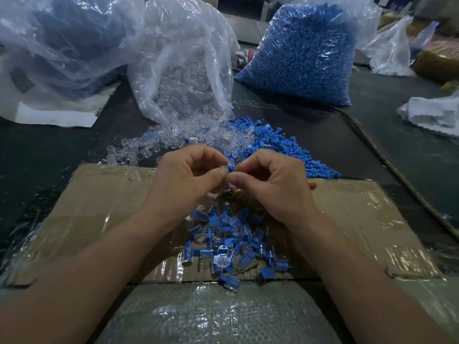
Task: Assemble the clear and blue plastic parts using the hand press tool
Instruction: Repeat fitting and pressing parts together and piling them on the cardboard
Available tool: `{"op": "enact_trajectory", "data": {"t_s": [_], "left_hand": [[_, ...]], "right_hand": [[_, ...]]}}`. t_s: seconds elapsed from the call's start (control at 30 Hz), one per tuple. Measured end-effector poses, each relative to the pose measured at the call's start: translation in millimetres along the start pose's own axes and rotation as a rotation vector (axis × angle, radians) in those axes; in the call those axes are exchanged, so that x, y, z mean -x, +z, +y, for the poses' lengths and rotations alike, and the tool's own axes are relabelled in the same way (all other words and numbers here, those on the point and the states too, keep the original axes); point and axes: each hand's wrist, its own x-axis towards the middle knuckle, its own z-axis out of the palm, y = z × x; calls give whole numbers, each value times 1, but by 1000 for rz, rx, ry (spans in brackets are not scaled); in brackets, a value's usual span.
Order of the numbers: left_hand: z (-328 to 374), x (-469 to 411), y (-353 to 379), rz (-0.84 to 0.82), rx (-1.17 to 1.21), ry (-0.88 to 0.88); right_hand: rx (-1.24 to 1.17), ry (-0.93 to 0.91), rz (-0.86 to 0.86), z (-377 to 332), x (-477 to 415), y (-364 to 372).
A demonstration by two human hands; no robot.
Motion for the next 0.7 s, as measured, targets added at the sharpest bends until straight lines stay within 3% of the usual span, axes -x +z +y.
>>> {"op": "enact_trajectory", "data": {"t_s": [0.37,0.7], "left_hand": [[1,-3,-2,-26,262,-215],[-1,-4,-8,-127,335,-249]], "right_hand": [[-74,-137,-43,5,0,0],[-56,-111,-39,6,1,-3]]}}
